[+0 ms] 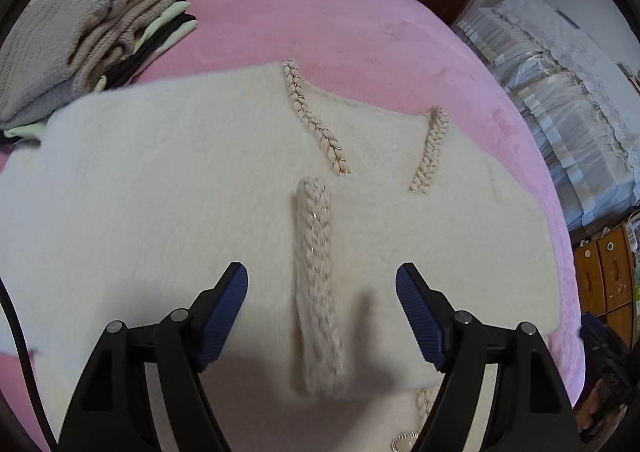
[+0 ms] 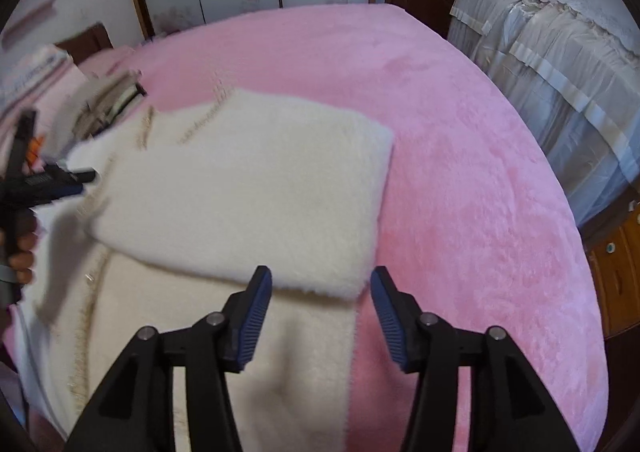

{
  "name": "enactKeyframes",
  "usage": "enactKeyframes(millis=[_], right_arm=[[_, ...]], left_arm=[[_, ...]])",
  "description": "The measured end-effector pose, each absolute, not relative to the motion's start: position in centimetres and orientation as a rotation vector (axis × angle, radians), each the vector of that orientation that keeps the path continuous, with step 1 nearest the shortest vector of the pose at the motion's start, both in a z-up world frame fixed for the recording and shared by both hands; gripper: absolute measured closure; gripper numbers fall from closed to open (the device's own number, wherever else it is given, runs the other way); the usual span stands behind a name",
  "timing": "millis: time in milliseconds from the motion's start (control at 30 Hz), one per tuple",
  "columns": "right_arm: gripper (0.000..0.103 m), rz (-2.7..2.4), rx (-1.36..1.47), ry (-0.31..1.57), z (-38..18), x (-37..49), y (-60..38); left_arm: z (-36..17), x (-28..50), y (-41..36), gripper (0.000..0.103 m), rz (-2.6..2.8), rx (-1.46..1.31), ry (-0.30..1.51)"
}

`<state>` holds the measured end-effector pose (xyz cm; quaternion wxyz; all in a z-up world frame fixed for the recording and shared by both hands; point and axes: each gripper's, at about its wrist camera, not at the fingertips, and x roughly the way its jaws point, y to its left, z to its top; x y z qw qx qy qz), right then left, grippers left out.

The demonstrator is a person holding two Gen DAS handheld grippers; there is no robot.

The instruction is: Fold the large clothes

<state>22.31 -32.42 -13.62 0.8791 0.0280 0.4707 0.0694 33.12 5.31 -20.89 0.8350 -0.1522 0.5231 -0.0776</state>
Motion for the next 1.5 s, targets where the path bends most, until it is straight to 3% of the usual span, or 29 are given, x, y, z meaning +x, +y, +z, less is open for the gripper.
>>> enactKeyframes(millis=[133, 200, 233, 300, 367, 467, 500, 600, 700, 800, 900, 933, 967, 1167, 1333, 1500], right_arm=[[0.036, 0.084, 0.153, 0.974, -13.6, 26.3, -34.0], [0.036, 0.051, 0.167, 1.004, -14.9, 29.0, -34.8], [0.036, 0.035, 0.185, 1.025, -15.7, 30.6, -35.3], [0.036, 0.018, 0.242, 1.061, -17.3, 33.6, -36.3], [0.036, 0.014, 0.298, 1.087, -18.6, 35.7, -37.1], [0.04, 0.018, 0.35, 1.121, -20.6, 38.2, -37.4], [0.066, 0.039, 0.366, 1.124, -21.1, 38.6, -37.3], [0.086, 0.024, 0.273, 1.115, -20.7, 38.9, -36.2], [0.086, -0.026, 0.244, 1.09, -21.2, 38.5, -36.4], [0.079, -0.056, 0.262, 1.122, -22.6, 38.6, -36.7], [0.062, -0.137, 0.168, 1.098, -20.5, 38.0, -35.7], [0.062, -0.158, 0.123, 1.073, -19.5, 37.6, -35.2], [0.062, -0.166, 0.085, 1.04, -18.5, 36.9, -34.7], [0.062, 0.058, 0.031, 0.902, -14.0, 32.0, -28.0], [0.062, 0.206, -0.039, 0.945, -16.1, 29.7, -21.1], [0.065, 0.209, -0.085, 1.033, -20.0, 27.9, -19.6]], left_arm=[[-22.4, 36.2, 3.8, 0.032, -0.163, -0.244, 1.155], [-22.6, 37.1, 3.1, 0.045, -0.17, -0.209, 1.149], [-22.5, 37.5, 2.7, 0.06, -0.196, -0.212, 1.15], [-22.4, 38.2, 2.3, 0.066, -0.19, -0.2, 1.16], [-22.2, 38.5, 2.1, 0.088, -0.202, -0.183, 1.154], [-21.5, 38.6, 1.9, 0.089, -0.189, -0.161, 1.137], [-21.3, 38.6, 1.6, 0.089, -0.18, -0.148, 1.126], [-19.8, 37.9, 1.0, 0.089, -0.16, -0.129, 1.056], [-20.0, 37.6, 0.7, 0.089, -0.13, -0.114, 1.022], [-23.0, 37.9, 0.0, 0.088, -0.093, -0.121, 1.101], [-21.8, 37.5, 0.0, 0.072, -0.055, -0.091, 1.095], [-21.2, 37.2, -0.1, 0.064, -0.03, -0.065, 1.099], [-20.4, 36.7, -0.1, 0.063, -0.01, -0.038, 1.086], [-16.0, 32.7, -1.3, 0.062, -0.056, -0.115, 0.985], [-16.4, 30.8, -3.3, 0.062, -0.056, -0.198, 0.97], [-20.9, 30.2, -3.6, 0.062, -0.016, -0.2, 1.072]])
